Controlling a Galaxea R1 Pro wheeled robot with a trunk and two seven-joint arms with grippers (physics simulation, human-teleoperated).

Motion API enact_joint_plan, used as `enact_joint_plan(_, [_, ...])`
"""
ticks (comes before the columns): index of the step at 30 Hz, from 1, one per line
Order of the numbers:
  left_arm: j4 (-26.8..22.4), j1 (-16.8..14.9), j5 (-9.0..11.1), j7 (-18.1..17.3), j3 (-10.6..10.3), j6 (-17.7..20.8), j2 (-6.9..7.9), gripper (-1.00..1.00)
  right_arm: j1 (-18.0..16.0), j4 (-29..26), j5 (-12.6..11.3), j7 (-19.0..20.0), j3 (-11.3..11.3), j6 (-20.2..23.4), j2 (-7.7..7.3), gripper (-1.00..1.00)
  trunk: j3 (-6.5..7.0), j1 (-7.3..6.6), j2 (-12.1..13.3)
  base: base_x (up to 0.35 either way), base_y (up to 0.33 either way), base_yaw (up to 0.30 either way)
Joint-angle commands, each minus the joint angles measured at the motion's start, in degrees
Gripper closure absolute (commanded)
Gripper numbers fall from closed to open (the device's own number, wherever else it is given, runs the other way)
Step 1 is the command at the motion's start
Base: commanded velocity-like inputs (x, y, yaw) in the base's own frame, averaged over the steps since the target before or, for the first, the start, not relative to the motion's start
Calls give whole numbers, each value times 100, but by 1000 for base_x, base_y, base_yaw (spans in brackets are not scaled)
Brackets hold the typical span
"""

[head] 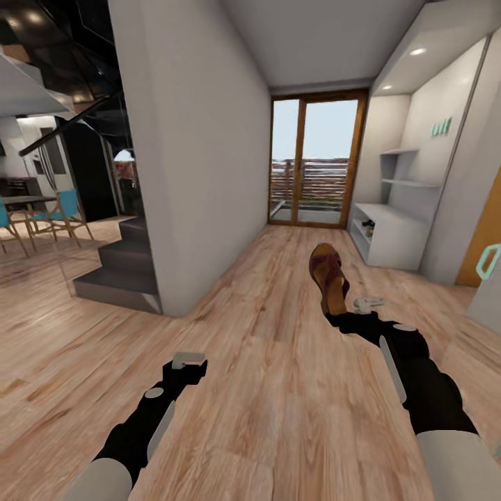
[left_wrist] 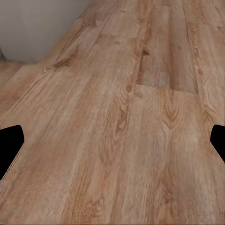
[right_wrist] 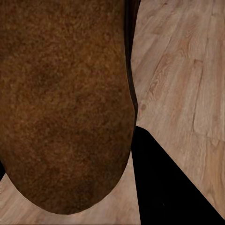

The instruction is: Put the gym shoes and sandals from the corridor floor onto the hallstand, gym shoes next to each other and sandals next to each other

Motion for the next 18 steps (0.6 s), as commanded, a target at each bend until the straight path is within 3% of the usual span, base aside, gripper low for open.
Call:
enact_joint_plan(1, [-8, -3, 10, -10, -1, 33, -1, -100, -4, -7, 11, 25, -8, 33, -1, 100, -6, 2, -3, 262, -137, 289])
enact_joint_plan(6, [-8, -2, 10, -10, 0, 33, -1, -100, -3, -5, 23, 25, -8, 33, -1, 100, -6, 2, -3, 140, -57, 289])
enact_joint_plan(18, [-8, -2, 10, -10, 0, 33, -1, -100, -6, -4, 32, 26, -8, 33, -1, 100, -6, 2, -3, 9, -3, 289])
